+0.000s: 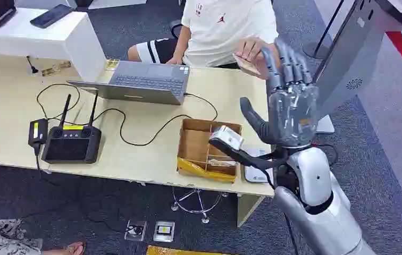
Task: Pass the card to the sensor for recognition and then transmit it.
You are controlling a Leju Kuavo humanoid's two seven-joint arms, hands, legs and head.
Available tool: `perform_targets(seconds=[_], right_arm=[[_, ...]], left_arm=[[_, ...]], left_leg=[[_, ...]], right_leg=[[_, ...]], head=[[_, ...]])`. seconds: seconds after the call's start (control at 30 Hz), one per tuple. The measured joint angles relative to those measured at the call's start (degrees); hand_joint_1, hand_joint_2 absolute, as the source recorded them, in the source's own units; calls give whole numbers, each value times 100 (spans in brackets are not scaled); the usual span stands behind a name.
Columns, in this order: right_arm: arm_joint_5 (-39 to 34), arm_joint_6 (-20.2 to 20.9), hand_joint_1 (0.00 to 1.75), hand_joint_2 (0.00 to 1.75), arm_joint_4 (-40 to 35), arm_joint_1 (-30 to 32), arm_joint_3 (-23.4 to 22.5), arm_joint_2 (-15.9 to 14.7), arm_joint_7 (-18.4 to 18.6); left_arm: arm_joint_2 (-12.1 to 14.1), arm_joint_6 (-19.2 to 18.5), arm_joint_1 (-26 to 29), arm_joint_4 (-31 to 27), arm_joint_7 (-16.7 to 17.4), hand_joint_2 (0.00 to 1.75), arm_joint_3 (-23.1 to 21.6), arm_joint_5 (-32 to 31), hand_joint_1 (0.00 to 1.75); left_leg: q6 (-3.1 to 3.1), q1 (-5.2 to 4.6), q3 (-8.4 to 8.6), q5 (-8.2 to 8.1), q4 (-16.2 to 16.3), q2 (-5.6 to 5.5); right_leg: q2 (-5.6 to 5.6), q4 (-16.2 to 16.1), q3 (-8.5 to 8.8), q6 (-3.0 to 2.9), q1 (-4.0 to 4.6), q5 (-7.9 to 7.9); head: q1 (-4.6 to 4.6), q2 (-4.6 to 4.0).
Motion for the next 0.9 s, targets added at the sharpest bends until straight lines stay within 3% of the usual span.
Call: perform_targets(seconds=[0.17,0.47,0.87,0.9], right_arm=[[-477,-17,0,175,847,-219,346,4,131],[-689,-63,0,175,1927,-350,610,2,179],[-777,-163,0,175,2494,-393,835,2,199],[-779,-194,7,175,2521,-394,846,2,204]], left_arm=[[0,0,-27,-2,83,175,0,-61,0],[2,0,-42,-2,123,175,0,-44,0],[2,0,-35,-2,123,175,0,-41,0],[2,0,-34,-2,123,175,0,-44,0]], left_leg=[[-1,0,-2,5,0,-10],[2,-1,-8,2,1,-9],[2,0,-8,2,1,-8],[2,0,-8,2,1,-8]], right_leg=[[-7,0,0,3,0,3],[-5,-1,-7,3,0,3],[-3,0,-8,3,0,3],[-3,0,-8,3,0,3]], head=[[-2,0],[0,0],[0,0],[2,0]])
